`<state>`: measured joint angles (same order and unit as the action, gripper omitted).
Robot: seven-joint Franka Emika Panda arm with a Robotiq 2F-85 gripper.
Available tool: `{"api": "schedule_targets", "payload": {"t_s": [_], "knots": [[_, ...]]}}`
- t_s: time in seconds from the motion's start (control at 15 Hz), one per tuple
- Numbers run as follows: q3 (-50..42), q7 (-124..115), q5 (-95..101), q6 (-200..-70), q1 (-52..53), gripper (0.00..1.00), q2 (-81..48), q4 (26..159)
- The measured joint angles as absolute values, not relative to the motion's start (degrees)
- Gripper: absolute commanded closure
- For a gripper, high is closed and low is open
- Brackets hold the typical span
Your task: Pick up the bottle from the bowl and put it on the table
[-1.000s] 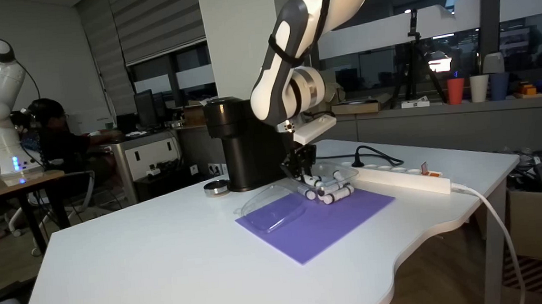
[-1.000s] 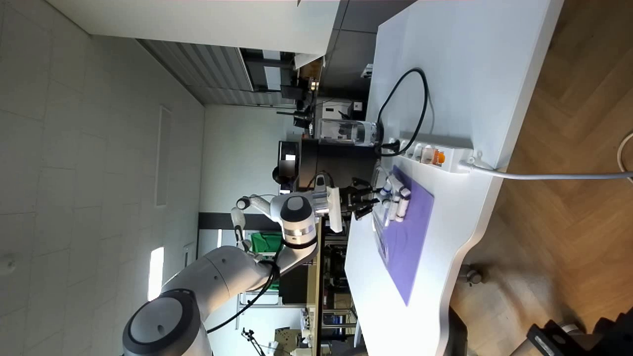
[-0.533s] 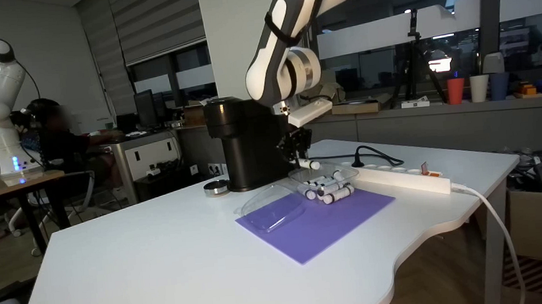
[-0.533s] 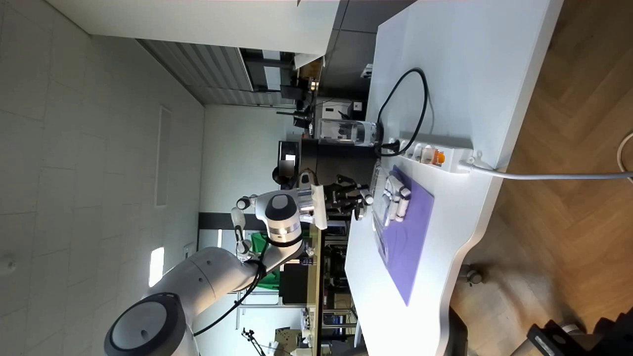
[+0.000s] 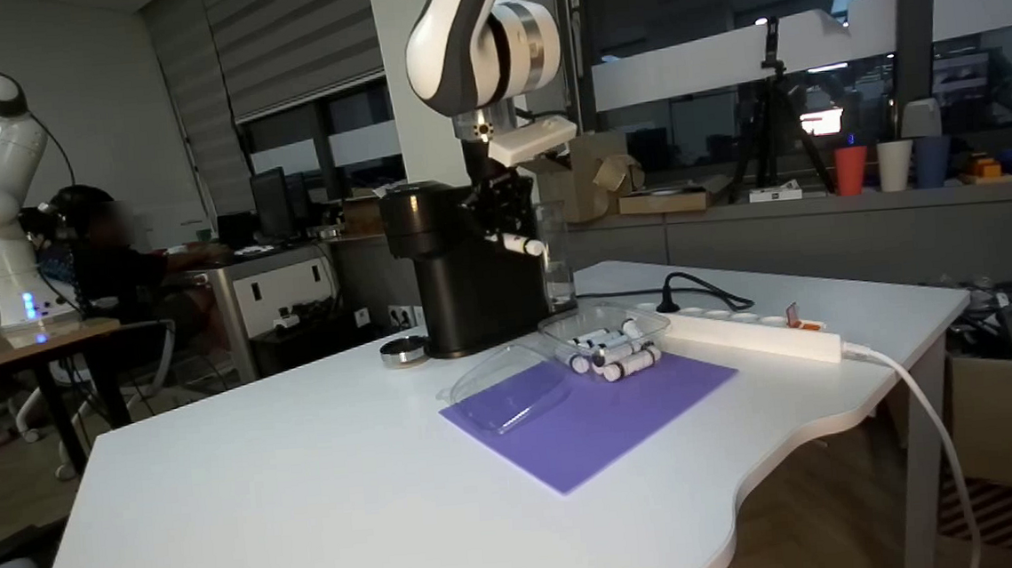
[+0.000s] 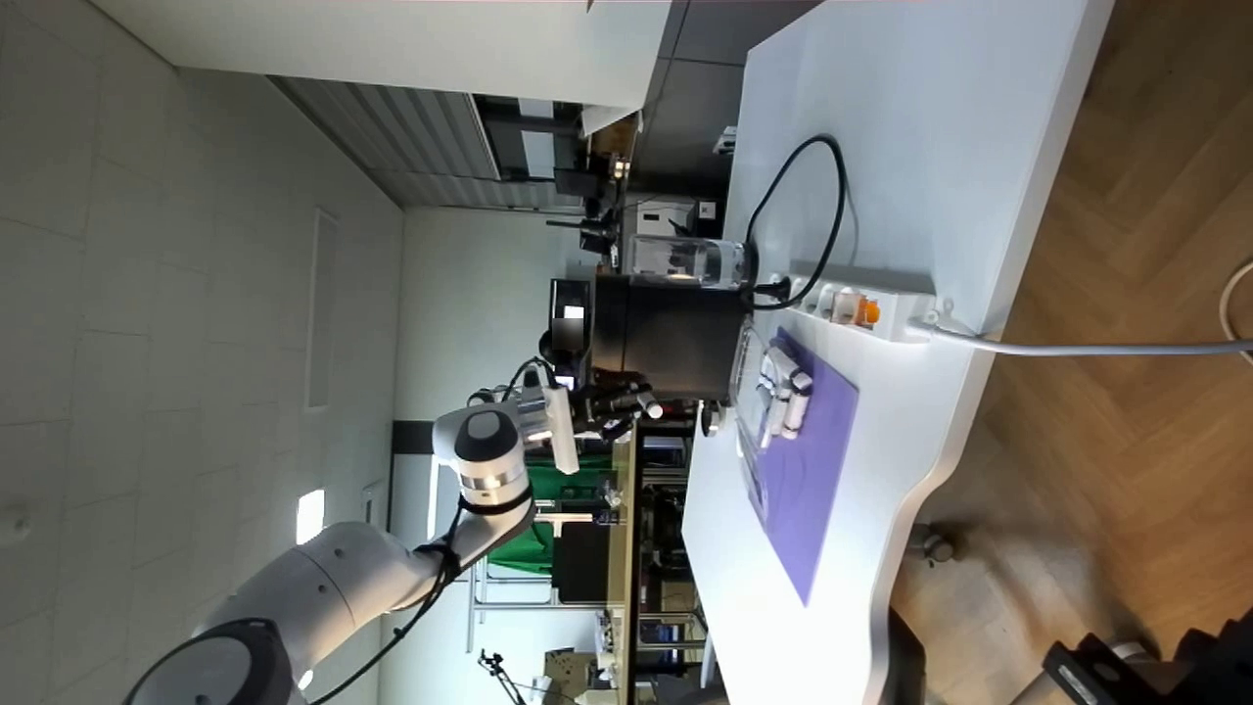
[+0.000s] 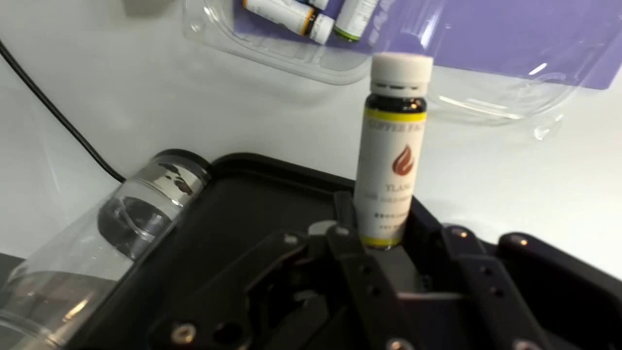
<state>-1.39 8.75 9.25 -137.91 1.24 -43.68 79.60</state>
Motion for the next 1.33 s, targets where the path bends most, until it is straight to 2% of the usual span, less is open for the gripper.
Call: {"api": "schedule_targets", "payload": {"t_s": [0.53,1.07,1.13,1.33], "knots": [[0.3,4.7,11.5,-143.2,11.1,0.93,-42.3,89.7],[1.2,-6.7,9.1,-136.1,16.6,0.93,-45.5,92.4],[1.4,-7.1,8.9,-135.5,17.3,0.71,-46.8,92.3],[1.6,-7.2,9.0,-135.2,18.5,0.71,-50.3,91.3]]}}
